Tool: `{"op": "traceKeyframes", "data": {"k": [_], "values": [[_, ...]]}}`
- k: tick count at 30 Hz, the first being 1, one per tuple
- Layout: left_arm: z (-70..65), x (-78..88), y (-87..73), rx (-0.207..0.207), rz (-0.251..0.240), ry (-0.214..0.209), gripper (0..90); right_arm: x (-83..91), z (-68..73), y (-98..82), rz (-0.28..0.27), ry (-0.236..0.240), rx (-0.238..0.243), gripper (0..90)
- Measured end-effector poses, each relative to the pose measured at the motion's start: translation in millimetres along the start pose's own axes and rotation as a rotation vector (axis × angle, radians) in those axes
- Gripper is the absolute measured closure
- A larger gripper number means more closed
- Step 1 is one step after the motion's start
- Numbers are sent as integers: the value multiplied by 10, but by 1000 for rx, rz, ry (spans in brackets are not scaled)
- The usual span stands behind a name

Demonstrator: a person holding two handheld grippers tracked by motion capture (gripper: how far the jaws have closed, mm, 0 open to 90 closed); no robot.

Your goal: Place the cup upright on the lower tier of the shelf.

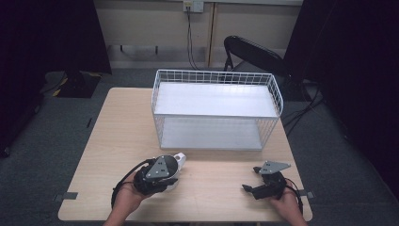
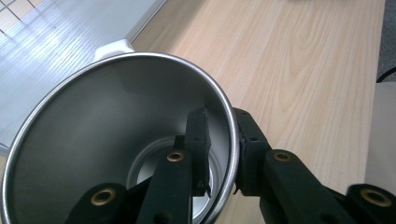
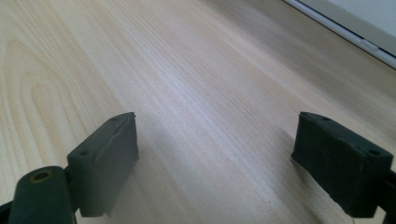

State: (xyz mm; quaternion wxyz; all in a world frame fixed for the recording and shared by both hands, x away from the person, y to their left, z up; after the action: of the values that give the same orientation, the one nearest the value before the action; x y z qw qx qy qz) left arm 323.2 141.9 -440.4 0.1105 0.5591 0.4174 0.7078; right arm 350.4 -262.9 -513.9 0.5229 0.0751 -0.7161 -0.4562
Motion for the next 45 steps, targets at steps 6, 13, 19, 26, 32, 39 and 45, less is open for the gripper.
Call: {"op": "traceKeyframes", "data": {"k": [6, 13, 19, 26, 32, 39, 45], "values": [[-17, -6, 7, -41, -8, 54, 827, 1, 0, 0, 1, 0, 0, 130], [-13, -54, 62, -36, -10, 67, 828, 3, 1, -2, 0, 2, 1, 130], [0, -73, 123, -42, -16, 71, 828, 4, 1, -4, 0, 3, 3, 130], [44, -75, 185, -32, -33, 86, 828, 6, 2, -5, 0, 4, 3, 130], [64, -83, 246, -43, -39, 102, 828, 6, 2, -5, 0, 4, 3, 130], [87, -80, 303, -42, -43, 110, 828, 7, 2, -6, -1, 4, 4, 129], [105, -88, 336, -36, -55, 113, 828, 8, 2, -7, -1, 4, 5, 130]]}}
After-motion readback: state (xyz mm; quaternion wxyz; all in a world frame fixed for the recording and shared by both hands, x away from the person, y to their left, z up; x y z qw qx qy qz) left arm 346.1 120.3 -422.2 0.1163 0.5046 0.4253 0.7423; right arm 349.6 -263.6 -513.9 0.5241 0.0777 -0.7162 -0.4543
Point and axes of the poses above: each handheld gripper's, and its own axes: x roughly backward along the jaws, y roughly out of its top, z roughly to its left, the point moved 1 cm from there along -x, roughly forward along the jaws, and after that the axes turned 4 degrees about x, right-handed, at the moved point
